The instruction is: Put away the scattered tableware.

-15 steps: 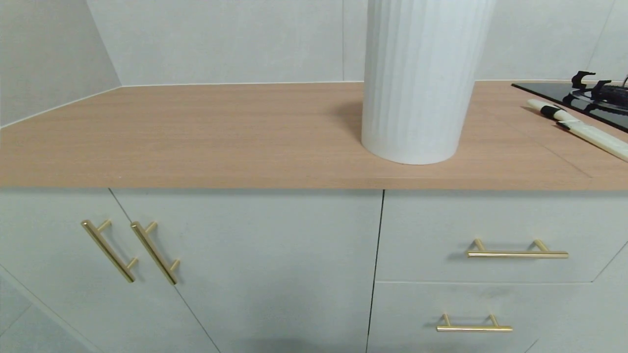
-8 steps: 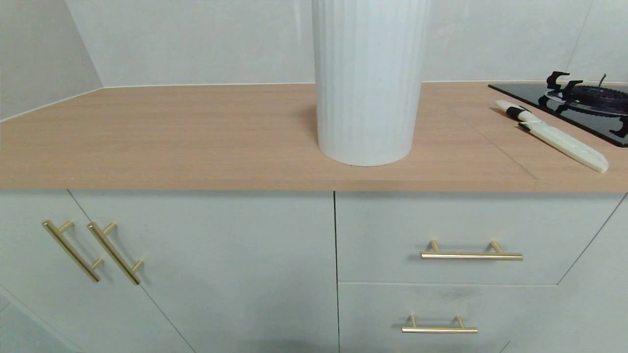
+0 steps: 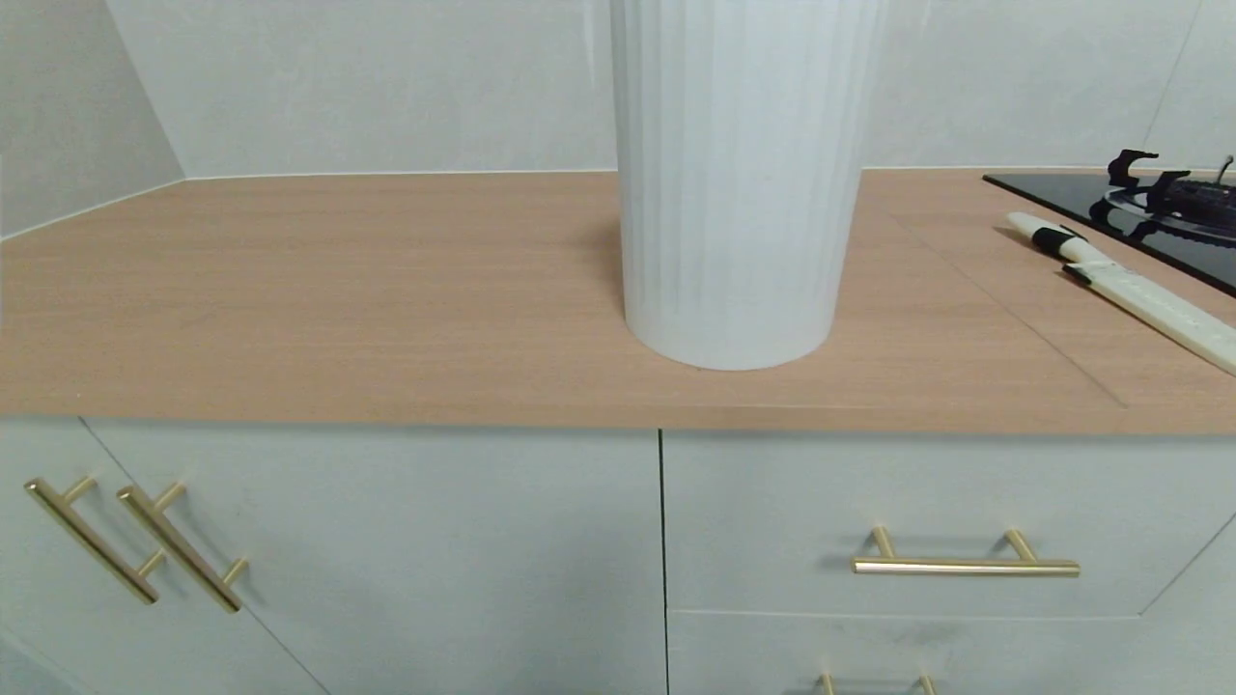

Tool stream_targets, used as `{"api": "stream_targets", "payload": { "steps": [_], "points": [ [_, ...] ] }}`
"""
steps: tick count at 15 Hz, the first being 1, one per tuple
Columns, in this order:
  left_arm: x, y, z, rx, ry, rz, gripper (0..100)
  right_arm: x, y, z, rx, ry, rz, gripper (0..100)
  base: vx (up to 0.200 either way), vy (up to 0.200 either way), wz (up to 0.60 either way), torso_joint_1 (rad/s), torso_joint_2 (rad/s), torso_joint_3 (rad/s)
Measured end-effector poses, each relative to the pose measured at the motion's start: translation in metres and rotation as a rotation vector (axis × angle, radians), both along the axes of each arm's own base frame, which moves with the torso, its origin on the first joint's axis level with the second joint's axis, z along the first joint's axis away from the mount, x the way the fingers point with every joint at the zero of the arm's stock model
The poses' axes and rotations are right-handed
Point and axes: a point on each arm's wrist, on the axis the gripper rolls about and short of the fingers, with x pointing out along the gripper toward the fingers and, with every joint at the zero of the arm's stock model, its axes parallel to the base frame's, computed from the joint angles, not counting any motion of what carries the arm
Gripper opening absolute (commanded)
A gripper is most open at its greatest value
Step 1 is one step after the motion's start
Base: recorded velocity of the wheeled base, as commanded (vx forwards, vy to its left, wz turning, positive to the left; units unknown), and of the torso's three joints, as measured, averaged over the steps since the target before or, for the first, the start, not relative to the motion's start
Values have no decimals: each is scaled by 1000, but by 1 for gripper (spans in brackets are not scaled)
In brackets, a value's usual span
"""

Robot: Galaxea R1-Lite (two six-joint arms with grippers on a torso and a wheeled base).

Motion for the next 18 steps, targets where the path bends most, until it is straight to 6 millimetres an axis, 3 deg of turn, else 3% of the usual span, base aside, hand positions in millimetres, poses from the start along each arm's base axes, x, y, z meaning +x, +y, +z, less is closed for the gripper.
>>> {"api": "stream_targets", "payload": {
  "steps": [7, 18],
  "points": [
    [0, 0, 0, 0, 0, -1, 100, 0, 0, 0, -1, 0, 0, 100, 0, 0, 0, 4, -22, -17],
    [0, 0, 0, 0, 0, 0, 100, 0, 0, 0, 0, 0, 0, 100, 0, 0, 0, 124, -417, -298]
  ]
}}
